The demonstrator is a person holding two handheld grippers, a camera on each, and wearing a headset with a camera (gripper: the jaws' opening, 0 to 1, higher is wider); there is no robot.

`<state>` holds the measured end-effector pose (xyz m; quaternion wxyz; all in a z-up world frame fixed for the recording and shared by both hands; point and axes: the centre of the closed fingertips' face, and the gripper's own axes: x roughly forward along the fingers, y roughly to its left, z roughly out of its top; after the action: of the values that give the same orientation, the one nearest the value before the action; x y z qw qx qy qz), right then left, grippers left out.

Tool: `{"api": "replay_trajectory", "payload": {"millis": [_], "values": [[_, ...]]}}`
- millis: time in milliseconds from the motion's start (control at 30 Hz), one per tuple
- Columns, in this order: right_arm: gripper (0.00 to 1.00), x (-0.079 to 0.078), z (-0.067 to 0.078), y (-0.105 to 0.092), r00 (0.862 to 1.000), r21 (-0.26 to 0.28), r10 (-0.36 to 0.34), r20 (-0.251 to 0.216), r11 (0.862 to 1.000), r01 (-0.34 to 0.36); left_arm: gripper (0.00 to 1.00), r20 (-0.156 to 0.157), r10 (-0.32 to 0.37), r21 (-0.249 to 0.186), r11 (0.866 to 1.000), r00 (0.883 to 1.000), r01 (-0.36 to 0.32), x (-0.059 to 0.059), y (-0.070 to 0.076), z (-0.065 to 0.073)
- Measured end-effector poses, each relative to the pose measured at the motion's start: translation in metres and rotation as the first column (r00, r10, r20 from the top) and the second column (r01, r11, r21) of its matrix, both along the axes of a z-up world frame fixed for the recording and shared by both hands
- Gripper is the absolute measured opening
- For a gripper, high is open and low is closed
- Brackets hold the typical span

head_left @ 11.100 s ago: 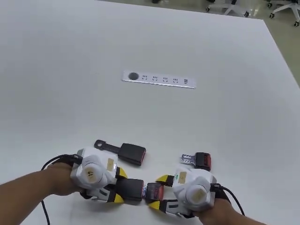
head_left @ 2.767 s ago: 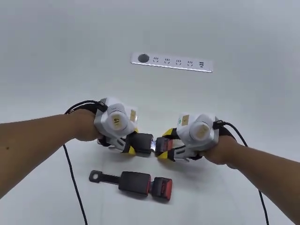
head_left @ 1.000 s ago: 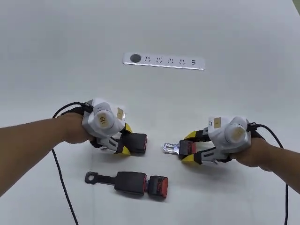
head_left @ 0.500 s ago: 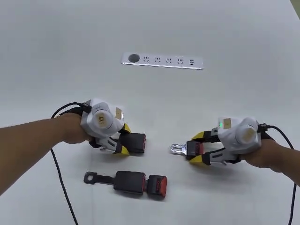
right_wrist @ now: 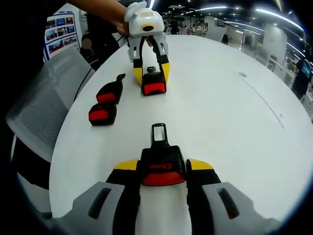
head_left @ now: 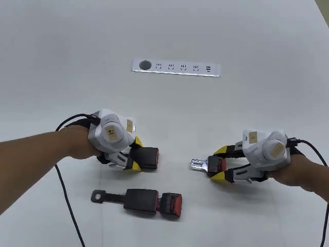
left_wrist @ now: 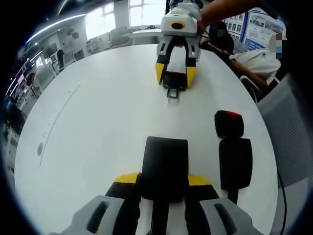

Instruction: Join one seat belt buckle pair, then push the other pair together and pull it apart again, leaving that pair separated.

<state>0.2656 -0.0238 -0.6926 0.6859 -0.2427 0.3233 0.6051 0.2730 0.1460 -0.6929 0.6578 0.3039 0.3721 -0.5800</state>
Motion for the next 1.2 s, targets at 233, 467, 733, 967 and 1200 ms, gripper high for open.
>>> {"api": "replay_trajectory", "payload": {"millis": [233,467,733,967,1200], "values": [[0.52,0.005,0.004,0.006,0.982,0.048,-0.177,-0.072,0.982,0.180,0.51,-0.020,0.058,-0.029,0.998,0.998,-0.059,-0.009,-0.009,0.009],[0.63,0.011,0.015,0.001,0.937,0.097,-0.349,0.003,0.933,0.347,0.71,-0.017,0.268,-0.114,0.957,0.963,-0.268,0.011,-0.003,0.024],[0.73,0.020,0.043,-0.005,0.816,0.204,-0.577,0.019,0.802,0.562,0.84,0.046,0.450,-0.212,0.877,0.892,-0.432,0.022,0.008,0.045],[0.89,0.019,0.058,-0.007,0.718,0.252,-0.695,0.036,0.702,0.666,0.95,0.019,0.618,-0.258,0.763,0.786,-0.593,0.016,0.026,0.058],[0.94,0.004,0.068,-0.006,0.686,0.273,-0.725,0.070,0.675,0.685,0.99,0.007,0.681,-0.300,0.700,0.732,-0.648,-0.014,0.033,0.073]]}}
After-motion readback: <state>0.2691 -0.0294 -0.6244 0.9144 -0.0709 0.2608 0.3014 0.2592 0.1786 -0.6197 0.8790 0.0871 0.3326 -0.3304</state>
